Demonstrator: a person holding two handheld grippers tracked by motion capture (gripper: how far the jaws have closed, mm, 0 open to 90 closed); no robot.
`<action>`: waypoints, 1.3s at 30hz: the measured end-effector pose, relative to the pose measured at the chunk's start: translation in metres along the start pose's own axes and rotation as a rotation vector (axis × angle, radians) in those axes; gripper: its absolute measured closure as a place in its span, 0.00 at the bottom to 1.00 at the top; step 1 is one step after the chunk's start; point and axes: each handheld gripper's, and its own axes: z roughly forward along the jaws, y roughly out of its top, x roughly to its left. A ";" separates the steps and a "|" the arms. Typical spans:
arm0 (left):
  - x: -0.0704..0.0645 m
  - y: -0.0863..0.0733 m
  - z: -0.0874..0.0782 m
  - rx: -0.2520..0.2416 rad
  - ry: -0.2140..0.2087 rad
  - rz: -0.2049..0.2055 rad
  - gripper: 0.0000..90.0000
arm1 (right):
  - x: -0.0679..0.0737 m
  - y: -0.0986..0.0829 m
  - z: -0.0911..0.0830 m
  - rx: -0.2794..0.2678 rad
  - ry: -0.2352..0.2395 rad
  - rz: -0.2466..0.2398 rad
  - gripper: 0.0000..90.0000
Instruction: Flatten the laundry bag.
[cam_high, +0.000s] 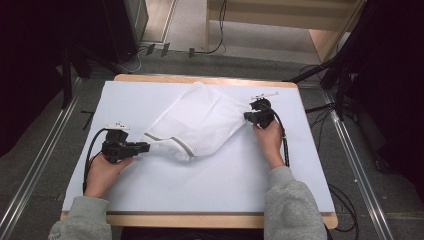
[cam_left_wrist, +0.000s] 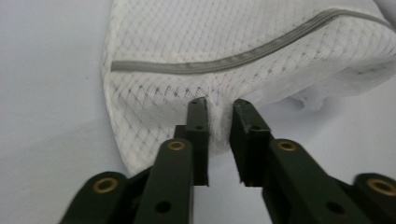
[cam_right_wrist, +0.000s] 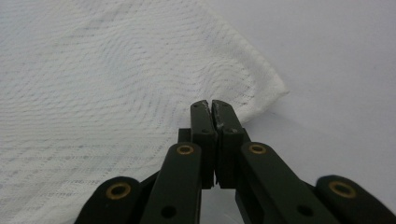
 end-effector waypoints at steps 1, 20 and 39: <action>0.000 -0.001 0.000 -0.003 0.002 0.009 0.81 | -0.002 0.000 0.000 0.004 -0.001 0.001 1.00; -0.001 0.005 -0.013 -0.051 -0.015 0.042 0.56 | 0.022 -0.014 -0.053 -0.092 0.122 -0.069 0.78; -0.041 0.032 0.014 -0.014 -0.075 0.184 0.48 | 0.097 -0.065 -0.078 -0.052 0.281 -0.210 0.80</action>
